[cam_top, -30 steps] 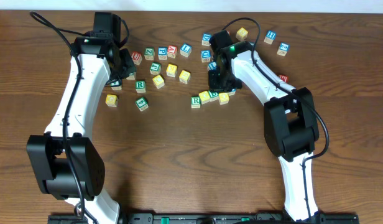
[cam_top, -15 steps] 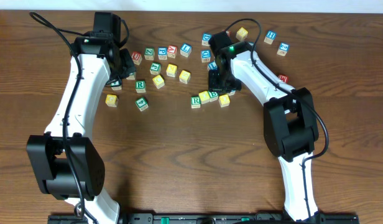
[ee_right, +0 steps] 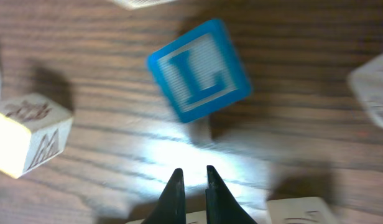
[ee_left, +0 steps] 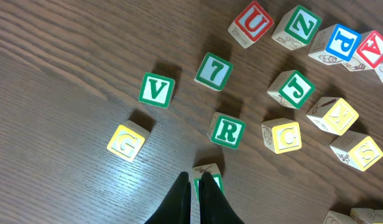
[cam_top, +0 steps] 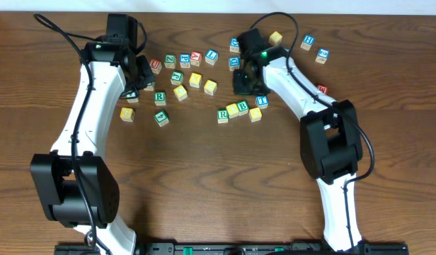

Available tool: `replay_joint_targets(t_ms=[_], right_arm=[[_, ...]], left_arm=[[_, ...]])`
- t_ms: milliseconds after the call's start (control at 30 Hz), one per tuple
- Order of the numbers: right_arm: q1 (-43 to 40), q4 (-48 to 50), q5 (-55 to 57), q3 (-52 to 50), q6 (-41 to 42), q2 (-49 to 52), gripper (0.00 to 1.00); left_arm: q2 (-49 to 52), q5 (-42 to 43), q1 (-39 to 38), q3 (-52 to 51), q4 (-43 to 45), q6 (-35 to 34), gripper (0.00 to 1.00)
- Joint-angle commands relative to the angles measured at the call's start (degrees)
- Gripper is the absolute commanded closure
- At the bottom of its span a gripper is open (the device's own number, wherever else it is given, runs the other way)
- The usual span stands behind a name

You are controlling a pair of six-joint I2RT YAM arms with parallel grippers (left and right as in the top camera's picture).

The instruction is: Spell out ROBOT

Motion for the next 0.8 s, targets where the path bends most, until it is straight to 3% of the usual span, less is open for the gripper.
replay_joint_targets(t_ms=[0,767], right_arm=[[2.1,-0.2,-0.4,1.0,-3.1,1.1,0.94],[2.4,-9.0,4.2,1.0,3.6,1.1,0.99]], left_arm=[[-0.8,-0.9,0.0,0.4,-0.3,-0.3,0.93],[-0.8,-0.9,0.0,0.4,-0.5,-0.3,0.92]])
